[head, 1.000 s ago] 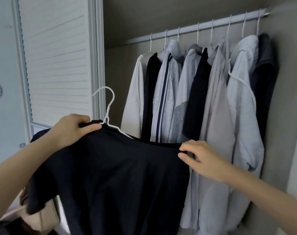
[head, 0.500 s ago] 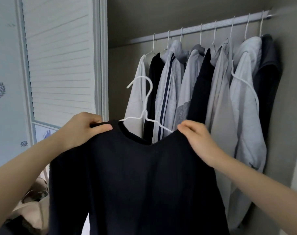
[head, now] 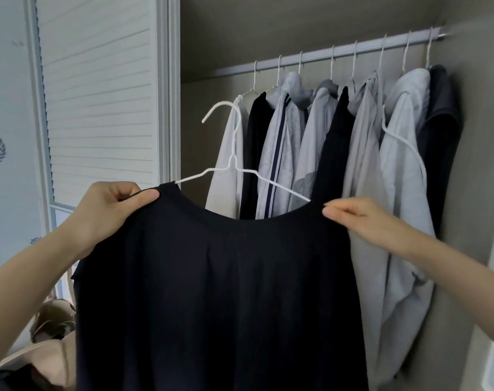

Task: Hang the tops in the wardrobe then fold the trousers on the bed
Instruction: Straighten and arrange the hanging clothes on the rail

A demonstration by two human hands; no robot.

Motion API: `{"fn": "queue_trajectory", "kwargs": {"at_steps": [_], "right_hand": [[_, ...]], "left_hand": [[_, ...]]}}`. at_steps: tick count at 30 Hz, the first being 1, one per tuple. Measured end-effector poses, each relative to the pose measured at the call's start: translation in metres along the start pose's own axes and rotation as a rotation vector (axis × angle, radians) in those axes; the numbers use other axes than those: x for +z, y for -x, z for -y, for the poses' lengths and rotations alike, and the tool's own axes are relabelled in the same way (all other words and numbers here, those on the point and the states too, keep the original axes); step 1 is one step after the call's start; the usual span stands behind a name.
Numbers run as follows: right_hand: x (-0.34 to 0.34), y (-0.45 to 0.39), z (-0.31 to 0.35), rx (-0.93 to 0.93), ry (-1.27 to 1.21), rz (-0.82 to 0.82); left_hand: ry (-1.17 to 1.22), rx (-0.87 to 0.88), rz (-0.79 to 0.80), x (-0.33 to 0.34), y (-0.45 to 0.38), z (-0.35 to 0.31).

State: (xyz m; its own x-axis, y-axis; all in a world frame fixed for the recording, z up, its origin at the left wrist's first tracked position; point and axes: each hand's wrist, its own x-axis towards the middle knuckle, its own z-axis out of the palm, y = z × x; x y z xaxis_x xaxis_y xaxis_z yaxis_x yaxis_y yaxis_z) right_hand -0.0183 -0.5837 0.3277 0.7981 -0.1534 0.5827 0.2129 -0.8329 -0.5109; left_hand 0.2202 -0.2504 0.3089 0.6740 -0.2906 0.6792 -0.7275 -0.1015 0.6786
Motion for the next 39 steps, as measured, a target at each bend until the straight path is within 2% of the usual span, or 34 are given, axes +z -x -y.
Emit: {"fn": "queue_trajectory", "kwargs": {"at_steps": [3,7,12,16,19,22,26,31,36,39], "right_hand": [[-0.015,-0.004,0.008,-0.034,-0.113,-0.084],[-0.014,-0.009,0.013,0.121,-0.1,0.145],[-0.012,-0.002,0.028,0.249,-0.317,0.249],[-0.032,-0.005,0.053,0.322,-0.59,0.105],[-0.059,-0.002,0.077,0.324,-0.705,-0.005],[-0.071,-0.007,0.104,0.343,-0.68,-0.099],[-0.06,-0.03,0.136,0.381,-0.584,-0.23],[-0.032,-0.073,0.163,0.371,-0.589,-0.33],[0.0,-0.127,0.176,0.385,-0.59,-0.364],[0.016,-0.159,0.182,0.365,-0.66,-0.523]], "left_hand": [[0.091,0.043,-0.015,-0.005,-0.006,-0.018],[-0.01,0.058,-0.014,-0.002,-0.012,-0.024],[-0.156,0.063,-0.019,0.011,-0.02,-0.015],[-0.348,0.051,-0.054,0.022,-0.026,-0.005],[-0.35,-0.043,0.11,0.035,-0.027,0.004],[-0.179,-0.096,0.283,0.054,-0.022,0.012],[0.077,-0.157,0.339,0.073,-0.024,0.007],[0.142,-0.093,0.478,0.084,-0.028,-0.007],[0.09,-0.016,0.451,0.09,-0.031,-0.008],[0.111,-0.015,0.275,0.088,-0.025,0.006]]}}
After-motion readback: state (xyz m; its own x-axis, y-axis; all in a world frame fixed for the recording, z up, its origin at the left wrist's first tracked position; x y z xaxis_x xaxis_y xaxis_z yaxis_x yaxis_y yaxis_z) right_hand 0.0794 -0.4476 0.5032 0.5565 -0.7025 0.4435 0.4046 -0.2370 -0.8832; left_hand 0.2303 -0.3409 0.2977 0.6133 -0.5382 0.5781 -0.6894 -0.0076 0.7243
